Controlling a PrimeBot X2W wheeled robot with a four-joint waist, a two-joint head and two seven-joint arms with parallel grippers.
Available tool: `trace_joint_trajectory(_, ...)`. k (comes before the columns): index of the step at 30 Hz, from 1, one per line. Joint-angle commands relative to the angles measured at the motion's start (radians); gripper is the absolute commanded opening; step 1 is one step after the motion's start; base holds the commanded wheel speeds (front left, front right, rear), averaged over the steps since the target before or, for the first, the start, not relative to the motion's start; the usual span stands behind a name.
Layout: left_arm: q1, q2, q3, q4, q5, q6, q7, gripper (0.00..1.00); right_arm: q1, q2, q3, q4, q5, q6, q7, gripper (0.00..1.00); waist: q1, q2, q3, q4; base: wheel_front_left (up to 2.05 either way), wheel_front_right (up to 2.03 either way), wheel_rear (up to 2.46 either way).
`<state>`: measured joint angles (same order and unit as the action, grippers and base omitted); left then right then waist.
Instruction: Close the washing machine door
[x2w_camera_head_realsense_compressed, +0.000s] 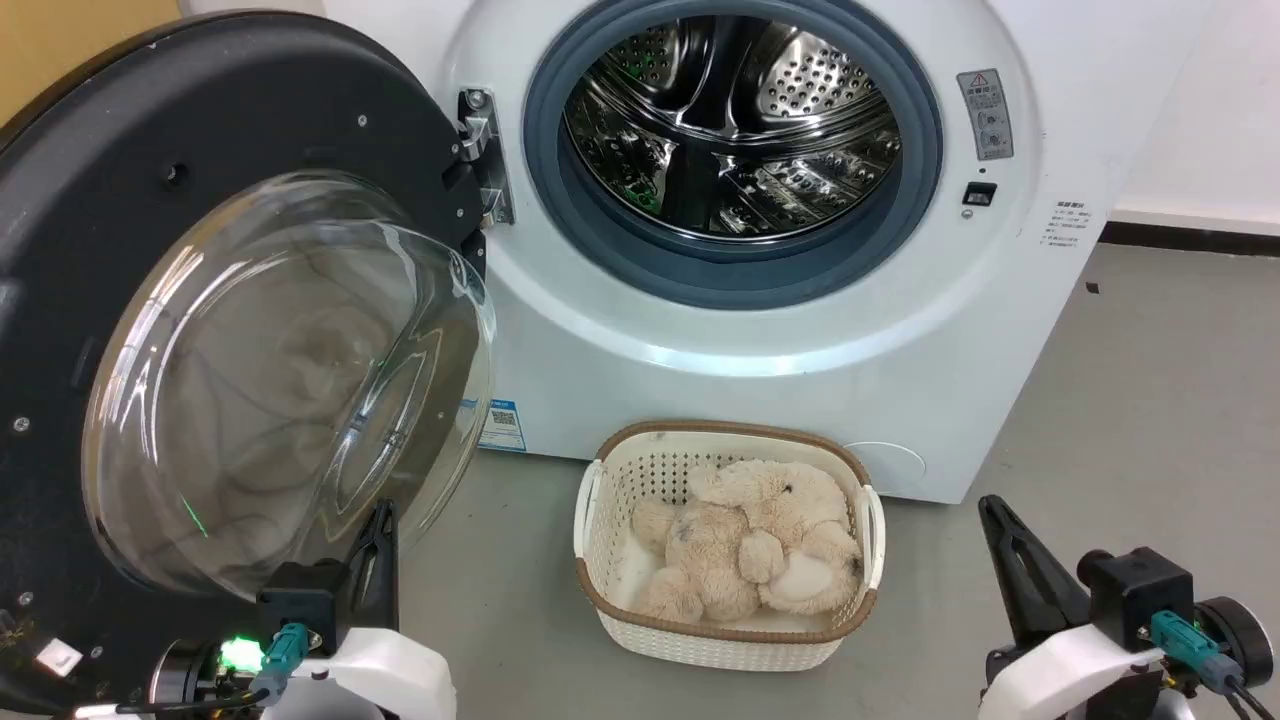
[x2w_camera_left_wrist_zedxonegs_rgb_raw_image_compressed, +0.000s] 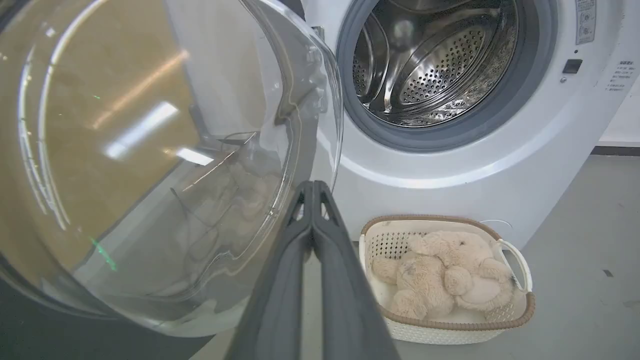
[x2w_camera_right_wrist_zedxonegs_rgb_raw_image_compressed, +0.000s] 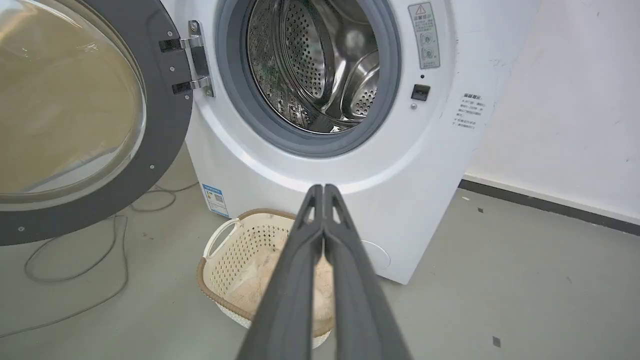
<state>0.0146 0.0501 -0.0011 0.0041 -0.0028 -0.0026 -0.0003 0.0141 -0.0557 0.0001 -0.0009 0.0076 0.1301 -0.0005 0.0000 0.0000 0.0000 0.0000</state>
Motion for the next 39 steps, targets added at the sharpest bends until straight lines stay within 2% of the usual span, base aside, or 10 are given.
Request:
trace_joint_trajectory(1, -0.015, 0.0, 0.001, -0.004, 0.003, 0.003, 0.0, 0.0, -0.014, 0.005, 0.0, 0.001, -0.008, 0.001, 0.0, 0.0, 0.0, 0.0, 0.0, 0.0, 0.0, 0.0, 0.0)
trace_joint_trajectory(6, -0.015, 0.0, 0.001, -0.004, 0.003, 0.003, 0.0, 0.0, -0.014, 0.005, 0.0, 0.001, -0.008, 0.001, 0.0, 0.0, 0.0, 0.0, 0.0, 0.0, 0.0, 0.0, 0.0)
trace_joint_trajectory(7, 0.0, 0.0, 0.0, 0.0, 0.0, 0.0, 0.0, 1.0, 0.0, 0.0, 0.0, 0.0, 0.0, 0.0, 0.0, 1.0, 0.0, 0.0, 0.0, 0.0, 0.0, 0.0, 0.0)
trace_joint_trajectory(23, -0.002, 0.0, -0.016, 0.006, -0.008, 0.015, -0.033, 1.0, 0.008, 0.0, 0.007, -0.002, 0.019, 0.0, -0.033, 1.0, 0.0, 0.0, -0.001, 0.023, 0.0, 0.0, 0.0)
trace_joint_trajectory(39, 0.001, 0.001, -0.021, 0.002, -0.015, 0.03, -0.067, 1.0, 0.018, -0.006, 0.021, -0.003, 0.04, 0.0, -0.067, 1.0, 0.0, 0.0, -0.009, 0.11, 0.0, 0.0, 0.0)
